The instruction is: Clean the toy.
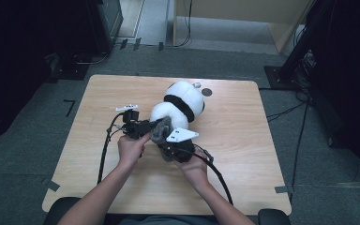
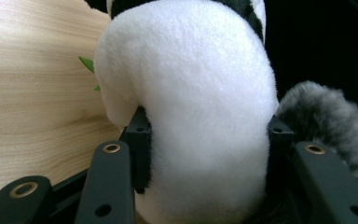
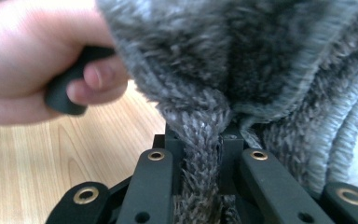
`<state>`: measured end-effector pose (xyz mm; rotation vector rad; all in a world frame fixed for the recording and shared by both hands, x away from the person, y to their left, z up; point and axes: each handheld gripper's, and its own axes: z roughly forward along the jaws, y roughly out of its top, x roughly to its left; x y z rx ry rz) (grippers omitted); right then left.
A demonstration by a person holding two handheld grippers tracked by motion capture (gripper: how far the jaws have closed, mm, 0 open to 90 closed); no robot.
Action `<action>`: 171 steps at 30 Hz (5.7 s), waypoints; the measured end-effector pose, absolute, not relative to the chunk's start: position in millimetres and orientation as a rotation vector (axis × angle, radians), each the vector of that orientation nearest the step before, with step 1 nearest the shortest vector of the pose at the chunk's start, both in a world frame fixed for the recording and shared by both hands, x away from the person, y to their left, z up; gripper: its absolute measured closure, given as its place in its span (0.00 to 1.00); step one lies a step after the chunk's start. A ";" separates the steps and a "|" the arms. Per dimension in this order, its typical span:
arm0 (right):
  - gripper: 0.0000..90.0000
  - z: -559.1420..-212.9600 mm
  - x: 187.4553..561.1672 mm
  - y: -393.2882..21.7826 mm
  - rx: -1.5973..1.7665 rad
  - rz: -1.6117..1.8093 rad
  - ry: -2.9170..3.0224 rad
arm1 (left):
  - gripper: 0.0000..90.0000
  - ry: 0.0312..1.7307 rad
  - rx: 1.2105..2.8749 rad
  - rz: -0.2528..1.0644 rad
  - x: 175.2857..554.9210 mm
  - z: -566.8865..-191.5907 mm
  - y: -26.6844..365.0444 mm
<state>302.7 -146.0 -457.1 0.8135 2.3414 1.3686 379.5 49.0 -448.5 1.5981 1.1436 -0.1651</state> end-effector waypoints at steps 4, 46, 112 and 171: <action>0.90 -463.3 305.6 -149.5 0.772 1.337 2.349 | 0.58 1.146 1.594 -0.171 379.7 -449.5 48.8; 0.91 -485.3 338.6 -194.7 0.932 1.085 2.397 | 0.57 1.104 1.599 -0.204 383.7 -445.2 59.3; 0.90 -422.6 344.7 -331.5 1.346 1.189 2.074 | 0.58 1.200 1.649 0.017 408.6 -446.1 124.8; 0.62 -503.1 385.3 -378.6 1.591 0.979 2.089 | 0.19 1.258 1.766 0.208 437.9 -471.3 190.1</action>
